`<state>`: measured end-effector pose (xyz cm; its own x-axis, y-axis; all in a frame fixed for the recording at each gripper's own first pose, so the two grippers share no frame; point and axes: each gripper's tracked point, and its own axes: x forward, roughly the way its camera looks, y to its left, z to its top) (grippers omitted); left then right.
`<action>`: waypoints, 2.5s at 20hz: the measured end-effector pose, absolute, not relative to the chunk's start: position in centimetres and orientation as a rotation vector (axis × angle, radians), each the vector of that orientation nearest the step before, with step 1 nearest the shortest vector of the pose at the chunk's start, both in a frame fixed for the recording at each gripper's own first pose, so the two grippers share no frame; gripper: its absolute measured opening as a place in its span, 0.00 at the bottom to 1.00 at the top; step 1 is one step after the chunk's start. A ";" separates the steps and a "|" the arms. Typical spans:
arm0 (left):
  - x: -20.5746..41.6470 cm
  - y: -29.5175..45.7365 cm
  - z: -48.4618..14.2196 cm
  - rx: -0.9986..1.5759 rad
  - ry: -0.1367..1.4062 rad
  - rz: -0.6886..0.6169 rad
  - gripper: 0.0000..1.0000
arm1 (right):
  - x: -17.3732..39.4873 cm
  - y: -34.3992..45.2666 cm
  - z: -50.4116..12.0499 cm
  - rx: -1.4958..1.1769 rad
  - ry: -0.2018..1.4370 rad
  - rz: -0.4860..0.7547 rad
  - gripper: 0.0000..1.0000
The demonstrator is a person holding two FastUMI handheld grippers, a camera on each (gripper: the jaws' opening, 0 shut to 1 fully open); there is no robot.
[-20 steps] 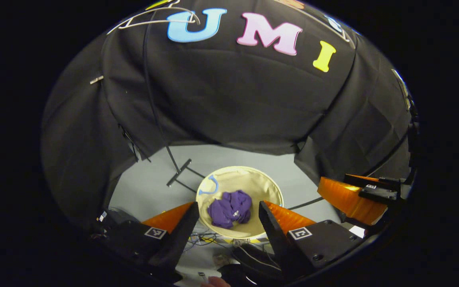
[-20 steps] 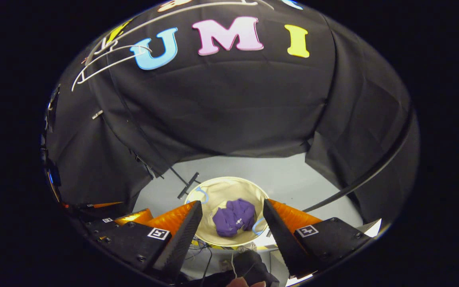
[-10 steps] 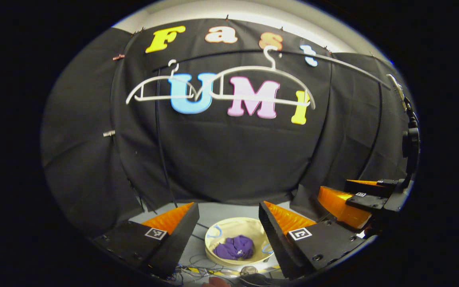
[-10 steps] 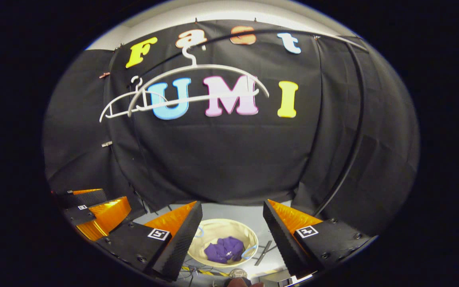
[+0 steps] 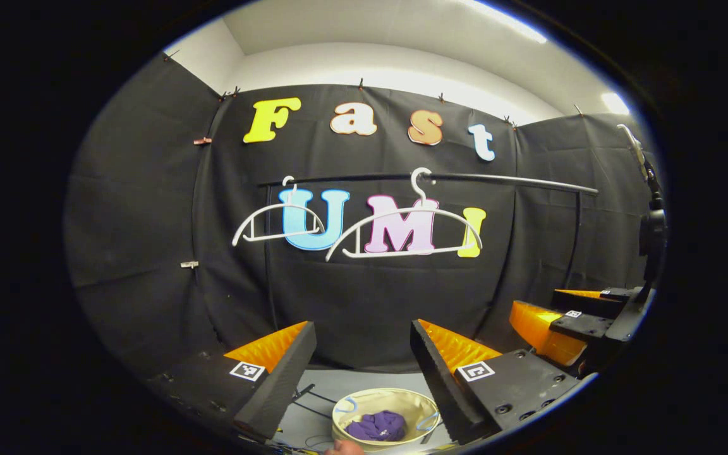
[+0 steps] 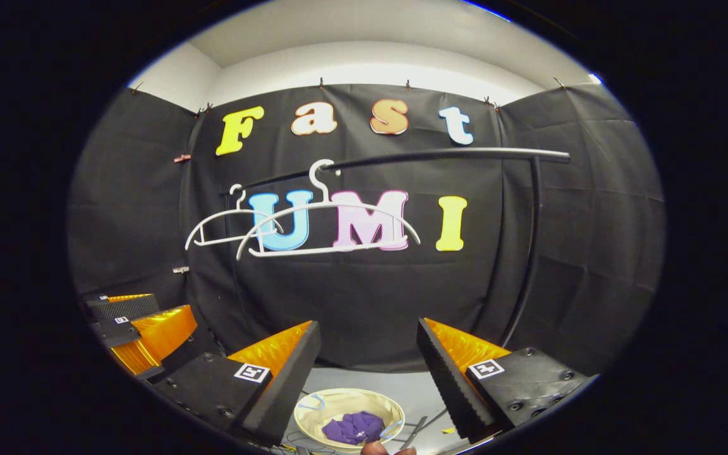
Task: Grasp the clothes on the hanger with both hands and then place them into the laundry hamper below.
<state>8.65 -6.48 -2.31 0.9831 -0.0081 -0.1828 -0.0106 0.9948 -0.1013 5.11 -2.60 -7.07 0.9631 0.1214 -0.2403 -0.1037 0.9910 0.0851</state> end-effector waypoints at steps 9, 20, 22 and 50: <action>6.1 -6.1 0.9 -0.111 0.107 0.016 0.92 | 3.6 -3.8 -2.2 0.089 0.124 0.109 0.99; 4.3 -7.2 2.3 -0.122 0.077 -0.009 0.94 | 2.3 -3.0 -0.4 0.087 0.076 0.125 0.98; 4.1 -7.5 2.4 -0.120 0.077 -0.019 0.94 | 2.1 -3.1 -0.6 0.086 0.080 0.120 1.00; 4.0 -8.4 1.4 -0.094 0.106 -0.016 0.94 | 2.2 -3.4 -1.3 0.083 0.089 0.107 0.98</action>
